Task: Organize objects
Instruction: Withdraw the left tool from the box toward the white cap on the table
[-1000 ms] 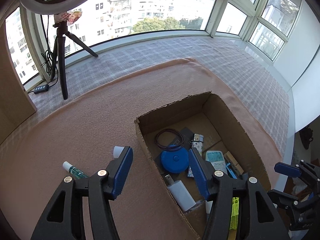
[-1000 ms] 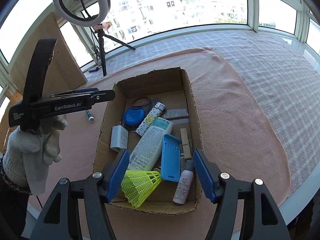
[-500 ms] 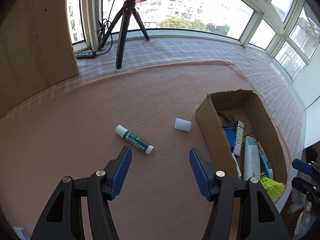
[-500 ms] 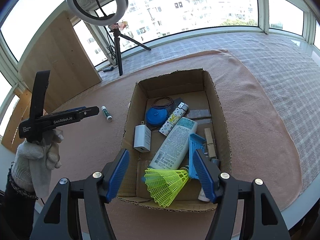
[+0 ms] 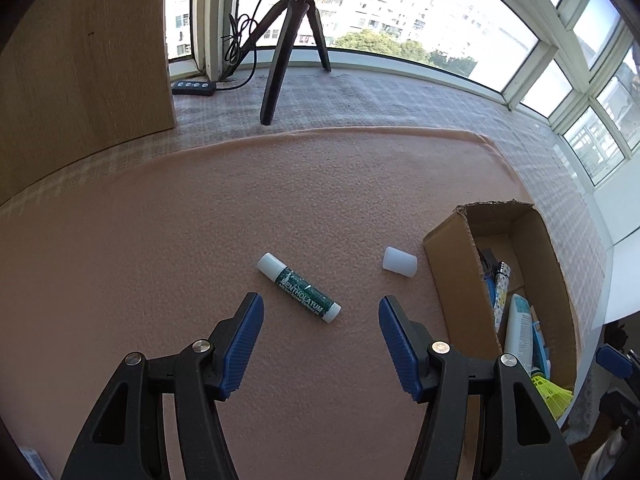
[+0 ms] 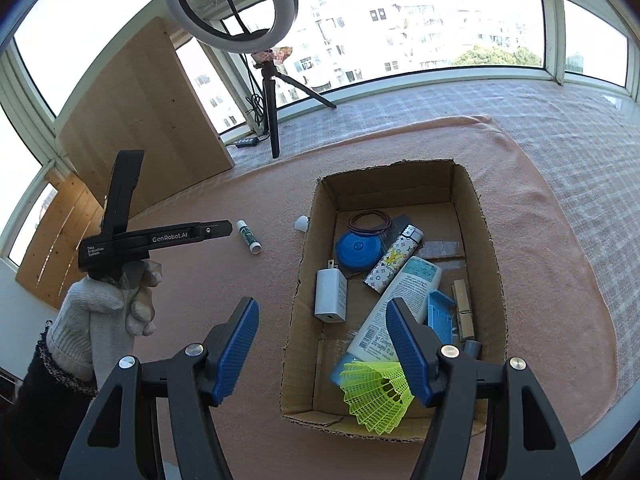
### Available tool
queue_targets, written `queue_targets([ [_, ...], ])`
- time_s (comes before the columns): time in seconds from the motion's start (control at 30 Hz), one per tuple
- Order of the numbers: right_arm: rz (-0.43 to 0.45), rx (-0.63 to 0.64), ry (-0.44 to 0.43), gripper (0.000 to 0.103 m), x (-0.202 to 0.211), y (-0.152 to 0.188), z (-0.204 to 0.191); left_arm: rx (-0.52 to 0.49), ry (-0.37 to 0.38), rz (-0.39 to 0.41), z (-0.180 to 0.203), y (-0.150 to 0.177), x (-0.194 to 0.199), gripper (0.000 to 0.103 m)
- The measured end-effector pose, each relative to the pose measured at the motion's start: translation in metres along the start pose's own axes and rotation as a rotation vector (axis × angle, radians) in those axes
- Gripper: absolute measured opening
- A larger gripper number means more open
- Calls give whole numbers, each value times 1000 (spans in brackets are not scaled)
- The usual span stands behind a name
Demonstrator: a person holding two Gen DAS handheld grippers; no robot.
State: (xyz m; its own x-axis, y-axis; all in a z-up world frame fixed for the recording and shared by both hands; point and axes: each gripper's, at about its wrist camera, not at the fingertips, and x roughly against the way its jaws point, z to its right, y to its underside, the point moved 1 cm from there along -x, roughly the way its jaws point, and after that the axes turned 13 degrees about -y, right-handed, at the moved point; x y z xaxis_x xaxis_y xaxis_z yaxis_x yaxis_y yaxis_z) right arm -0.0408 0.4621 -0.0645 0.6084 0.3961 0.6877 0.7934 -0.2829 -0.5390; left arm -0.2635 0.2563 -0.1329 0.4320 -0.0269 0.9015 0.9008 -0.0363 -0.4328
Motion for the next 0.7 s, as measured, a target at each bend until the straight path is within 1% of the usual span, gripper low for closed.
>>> queue_targets([
  [0.07, 5, -2, -1, 62, 1, 0, -1, -33, 10, 2, 12, -5, -4, 64],
  [0.13, 6, -6, -1, 62, 2, 1, 0, -91, 30, 14, 27, -9, -7, 64],
  [0.27, 6, -27, 13, 62, 7, 5, 7, -210, 19, 27, 56, -12, -18, 64],
  [0.33, 12, -43, 24, 62, 11, 6, 14, -248, 14, 29, 66, -12, -24, 63],
  [0.43, 18, -69, 42, 62, 16, 9, 24, -282, 32, 25, 78, -13, -32, 62],
  [0.5, 20, -87, 52, 62, 19, 11, 32, -299, 45, 19, 85, -13, -37, 60],
  [0.57, 21, -103, 63, 62, 21, 12, 39, -321, 45, 11, 91, -11, -43, 54],
  [0.63, 21, -118, 70, 62, 22, 13, 45, -335, 41, 1, 96, -11, -49, 49],
  [0.7, 21, -130, 73, 62, 23, 14, 49, -346, 33, -6, 98, -11, -54, 47],
])
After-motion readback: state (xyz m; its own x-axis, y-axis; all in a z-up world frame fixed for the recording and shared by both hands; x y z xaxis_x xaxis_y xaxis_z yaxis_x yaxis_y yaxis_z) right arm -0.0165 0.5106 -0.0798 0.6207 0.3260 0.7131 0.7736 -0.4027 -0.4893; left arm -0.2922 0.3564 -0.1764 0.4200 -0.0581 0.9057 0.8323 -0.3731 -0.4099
